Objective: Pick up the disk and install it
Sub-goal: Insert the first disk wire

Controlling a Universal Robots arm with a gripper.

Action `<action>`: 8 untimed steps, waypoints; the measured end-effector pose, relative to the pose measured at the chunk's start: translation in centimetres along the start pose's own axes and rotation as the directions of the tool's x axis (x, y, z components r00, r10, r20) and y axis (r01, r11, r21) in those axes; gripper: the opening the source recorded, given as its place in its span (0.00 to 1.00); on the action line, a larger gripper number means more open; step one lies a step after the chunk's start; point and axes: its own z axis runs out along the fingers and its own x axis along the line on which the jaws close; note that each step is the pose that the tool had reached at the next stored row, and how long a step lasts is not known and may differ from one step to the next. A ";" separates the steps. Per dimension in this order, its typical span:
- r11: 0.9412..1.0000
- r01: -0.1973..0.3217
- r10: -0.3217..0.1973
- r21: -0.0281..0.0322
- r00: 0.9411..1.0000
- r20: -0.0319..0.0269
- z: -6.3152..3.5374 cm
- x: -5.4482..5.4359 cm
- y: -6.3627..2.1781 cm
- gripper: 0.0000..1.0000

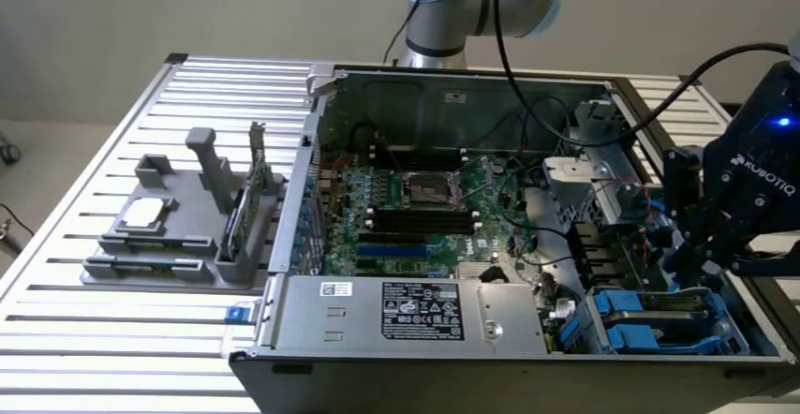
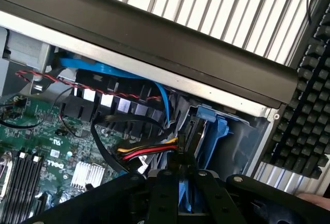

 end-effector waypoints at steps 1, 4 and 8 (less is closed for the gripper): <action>1.000 0.000 0.000 0.002 1.000 0.006 -0.03 0.1 0.09 0.17; 1.000 -0.018 0.017 0.005 1.000 0.010 -0.02 0.1 0.28 0.17; 0.997 -0.070 0.070 0.010 0.998 0.007 0.04 0.1 0.32 0.17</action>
